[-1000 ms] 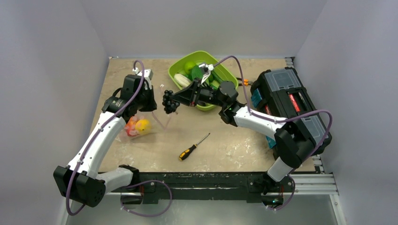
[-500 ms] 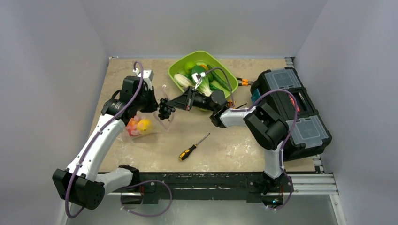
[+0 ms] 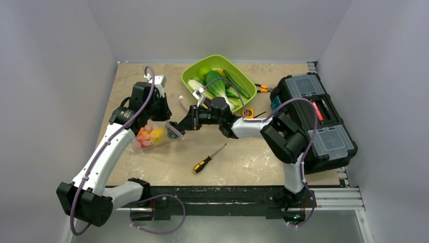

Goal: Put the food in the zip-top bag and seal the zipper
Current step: Place the fake fruit in the zipper food storage bag.

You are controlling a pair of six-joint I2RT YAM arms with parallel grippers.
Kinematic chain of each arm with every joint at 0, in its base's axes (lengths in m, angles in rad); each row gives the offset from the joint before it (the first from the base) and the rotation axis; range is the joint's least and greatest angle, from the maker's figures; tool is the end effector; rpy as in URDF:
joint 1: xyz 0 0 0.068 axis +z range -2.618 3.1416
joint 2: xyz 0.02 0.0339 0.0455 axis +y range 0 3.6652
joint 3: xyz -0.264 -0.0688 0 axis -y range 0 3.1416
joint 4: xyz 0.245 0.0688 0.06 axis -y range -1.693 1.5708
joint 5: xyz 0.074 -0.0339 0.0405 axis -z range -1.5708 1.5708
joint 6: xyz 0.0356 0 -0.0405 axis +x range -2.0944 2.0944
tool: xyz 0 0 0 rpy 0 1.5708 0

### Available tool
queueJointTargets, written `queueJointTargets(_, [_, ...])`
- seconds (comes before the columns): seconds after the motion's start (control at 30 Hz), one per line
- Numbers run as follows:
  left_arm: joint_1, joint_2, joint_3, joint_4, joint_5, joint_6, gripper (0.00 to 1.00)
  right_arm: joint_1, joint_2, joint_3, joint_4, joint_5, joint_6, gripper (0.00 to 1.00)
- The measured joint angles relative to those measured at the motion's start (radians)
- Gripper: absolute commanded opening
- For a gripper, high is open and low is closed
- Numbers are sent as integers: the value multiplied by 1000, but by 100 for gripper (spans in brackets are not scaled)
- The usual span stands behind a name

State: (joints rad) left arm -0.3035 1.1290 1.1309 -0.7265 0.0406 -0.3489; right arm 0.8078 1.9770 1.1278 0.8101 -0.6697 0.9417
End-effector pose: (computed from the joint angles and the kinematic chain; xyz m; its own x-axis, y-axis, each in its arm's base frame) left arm 0.2229 -0.0713 0.3400 -0.7064 -0.1367 -0.6945 0.0916 0.9552 -0.2813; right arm 0.2833 0.3283 0.2077 -0.8207 0.0590 -0.5683 -0.5638 0.0779 0.8222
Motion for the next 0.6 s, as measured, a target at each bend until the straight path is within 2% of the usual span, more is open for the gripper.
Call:
queueJointTargets(0.2, [0,0,0,0,2,0,0,4,-2,92,-278,39,-165,47])
queueJointTargets(0.33, [0,0,0,0,1,0,0,4,-24,100,-374,56,-230,62])
queueJointTargets(0.47, [-2,0,0,0,0,0,0,3,-72,100,-464,76,-292,66])
queueJointTargets(0.6, [-5,0,0,0,-2,0,0,-4,-144,101,-542,108,-356,66])
